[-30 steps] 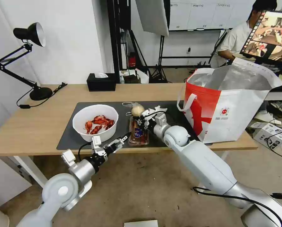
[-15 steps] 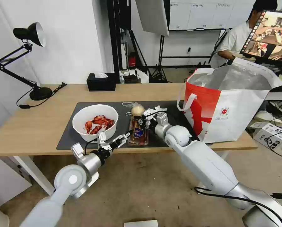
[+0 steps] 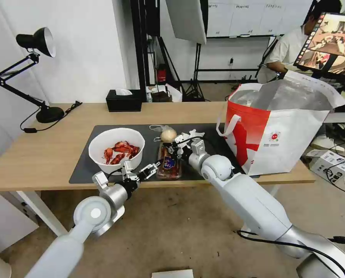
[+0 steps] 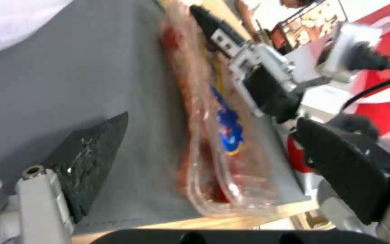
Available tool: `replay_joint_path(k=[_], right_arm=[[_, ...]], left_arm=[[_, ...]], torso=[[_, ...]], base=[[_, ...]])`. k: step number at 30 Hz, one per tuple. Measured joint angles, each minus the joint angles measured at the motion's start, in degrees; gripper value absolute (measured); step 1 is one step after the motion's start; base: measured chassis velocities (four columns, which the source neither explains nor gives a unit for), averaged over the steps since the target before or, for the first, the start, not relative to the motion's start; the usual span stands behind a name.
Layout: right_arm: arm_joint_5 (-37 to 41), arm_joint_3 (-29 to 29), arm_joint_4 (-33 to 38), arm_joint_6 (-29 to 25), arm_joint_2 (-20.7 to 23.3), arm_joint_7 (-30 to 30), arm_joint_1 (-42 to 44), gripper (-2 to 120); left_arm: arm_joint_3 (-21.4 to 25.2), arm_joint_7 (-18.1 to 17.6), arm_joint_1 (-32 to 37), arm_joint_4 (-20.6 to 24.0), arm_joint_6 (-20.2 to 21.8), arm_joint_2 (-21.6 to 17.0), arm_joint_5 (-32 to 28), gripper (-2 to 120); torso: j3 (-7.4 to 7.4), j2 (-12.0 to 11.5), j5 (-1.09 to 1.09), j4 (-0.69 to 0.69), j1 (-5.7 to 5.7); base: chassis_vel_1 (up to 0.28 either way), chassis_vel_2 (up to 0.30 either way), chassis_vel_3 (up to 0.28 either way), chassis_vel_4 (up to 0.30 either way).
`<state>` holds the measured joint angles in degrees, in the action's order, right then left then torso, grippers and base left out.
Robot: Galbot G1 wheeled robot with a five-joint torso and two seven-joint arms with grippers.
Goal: Pick up the trash from the table and place it into the takeout bag.
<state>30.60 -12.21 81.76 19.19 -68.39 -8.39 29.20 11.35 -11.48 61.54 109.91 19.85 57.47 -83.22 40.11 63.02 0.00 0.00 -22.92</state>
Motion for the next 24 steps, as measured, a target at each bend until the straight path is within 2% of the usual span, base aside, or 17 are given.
replay_joint_path(k=[7,18,21,22,24], right_arm=[[0.02,0.08,0.14,0.04,-0.12,0.05,0.04,0],[0.04,0.12,0.0,0.05,-0.17,0.07,0.07,0],[0.05,0.12,-0.02,0.05,-0.17,0.07,0.07,0],[0.05,0.12,-0.02,0.05,-0.17,0.07,0.07,0],[0.07,0.12,-0.02,0.05,-0.17,0.08,0.05,0]], left_arm=[[-3.06,-1.25,-3.16,-1.54,0.94,0.11,-0.46,100],[-4.42,-1.9,-4.66,-2.68,0.95,0.75,-0.41,98],[-4.69,-2.65,-4.83,-2.78,0.98,0.52,-0.32,87],[-4.69,-2.65,-4.83,-2.78,0.98,0.52,-0.32,87],[-4.83,-3.08,-4.85,-2.8,0.99,0.31,-0.28,76]], torso=[[0.0,0.01,0.01,0.0,0.01],[-0.01,0.01,0.01,0.01,0.01],[-0.01,0.01,0.0,0.02,0.01],[-0.01,0.01,0.0,0.02,0.01],[0.0,0.0,-0.01,0.01,0.01]], base=[[0.0,0.0,0.0,0.0],[0.0,0.0,0.0,0.0],[0.0,0.0,0.0,0.0],[0.0,0.0,0.0,0.0],[0.0,0.0,0.0,0.0]])
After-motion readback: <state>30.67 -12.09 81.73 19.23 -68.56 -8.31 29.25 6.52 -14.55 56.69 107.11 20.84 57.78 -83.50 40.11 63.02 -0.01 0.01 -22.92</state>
